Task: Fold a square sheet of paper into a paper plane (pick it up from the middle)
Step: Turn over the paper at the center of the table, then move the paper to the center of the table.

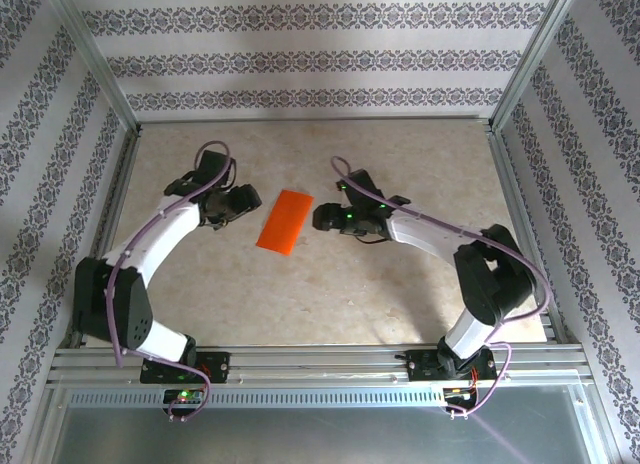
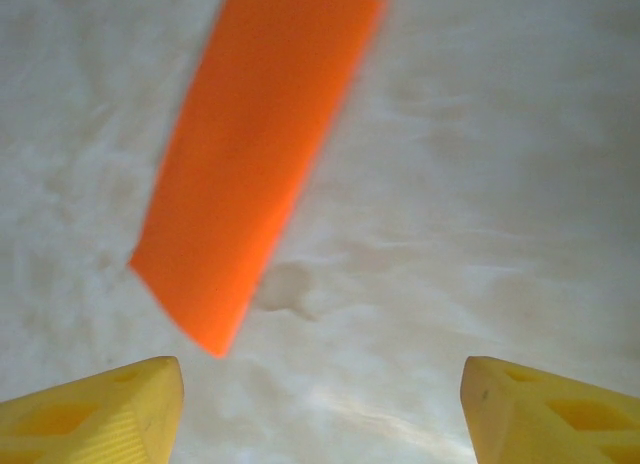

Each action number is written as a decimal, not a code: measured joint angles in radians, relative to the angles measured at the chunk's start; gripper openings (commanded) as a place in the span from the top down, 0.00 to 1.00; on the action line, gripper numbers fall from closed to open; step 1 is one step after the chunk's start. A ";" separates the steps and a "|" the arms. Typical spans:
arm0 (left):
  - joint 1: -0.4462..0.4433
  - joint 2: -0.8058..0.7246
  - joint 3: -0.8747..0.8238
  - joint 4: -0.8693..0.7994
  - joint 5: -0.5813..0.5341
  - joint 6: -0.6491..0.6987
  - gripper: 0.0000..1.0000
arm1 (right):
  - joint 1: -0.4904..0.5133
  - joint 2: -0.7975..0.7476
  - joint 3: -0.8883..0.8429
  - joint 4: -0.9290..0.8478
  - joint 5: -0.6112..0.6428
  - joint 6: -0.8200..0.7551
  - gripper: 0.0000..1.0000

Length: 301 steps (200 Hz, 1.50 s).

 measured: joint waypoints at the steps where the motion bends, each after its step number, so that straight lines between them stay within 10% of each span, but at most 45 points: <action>1: 0.004 -0.007 -0.005 0.001 0.000 -0.001 0.14 | 0.005 0.006 0.006 0.001 -0.002 0.000 0.28; 136: 0.110 -0.186 -0.175 0.134 0.031 -0.050 0.00 | 0.155 0.446 0.400 -0.080 -0.172 -0.016 0.38; 236: 0.113 -0.128 -0.175 0.183 0.156 -0.049 0.00 | 0.011 0.315 0.244 -0.297 -0.229 -0.311 0.42; 301: 0.071 -0.052 -0.211 0.259 0.295 -0.061 0.00 | -0.010 0.104 0.122 -0.144 -0.137 -0.061 0.44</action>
